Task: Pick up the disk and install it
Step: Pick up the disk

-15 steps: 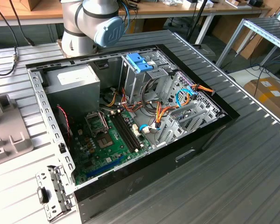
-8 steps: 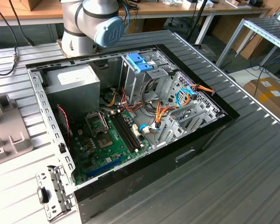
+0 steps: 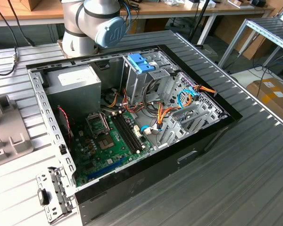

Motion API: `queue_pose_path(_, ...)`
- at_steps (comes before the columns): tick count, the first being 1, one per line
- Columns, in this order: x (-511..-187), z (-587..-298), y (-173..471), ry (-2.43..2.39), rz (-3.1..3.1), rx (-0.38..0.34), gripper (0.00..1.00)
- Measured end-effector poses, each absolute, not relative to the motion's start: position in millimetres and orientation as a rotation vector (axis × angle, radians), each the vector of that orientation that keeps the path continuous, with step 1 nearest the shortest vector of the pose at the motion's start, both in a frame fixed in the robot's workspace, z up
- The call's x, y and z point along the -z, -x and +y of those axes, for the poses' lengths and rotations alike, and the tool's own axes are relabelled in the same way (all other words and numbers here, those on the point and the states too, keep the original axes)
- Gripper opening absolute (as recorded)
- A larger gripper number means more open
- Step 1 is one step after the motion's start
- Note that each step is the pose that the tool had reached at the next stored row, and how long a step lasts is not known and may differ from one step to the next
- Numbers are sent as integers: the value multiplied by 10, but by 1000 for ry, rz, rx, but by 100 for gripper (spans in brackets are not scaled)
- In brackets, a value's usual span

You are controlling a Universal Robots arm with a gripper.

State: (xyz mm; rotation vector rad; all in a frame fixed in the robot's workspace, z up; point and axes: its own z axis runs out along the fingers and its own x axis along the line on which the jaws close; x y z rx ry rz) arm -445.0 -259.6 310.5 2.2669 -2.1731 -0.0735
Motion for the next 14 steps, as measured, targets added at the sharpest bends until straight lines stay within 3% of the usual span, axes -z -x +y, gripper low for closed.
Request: queue_pose_path(14,-3279,-2596,4450,-2269,-2175,78,37)
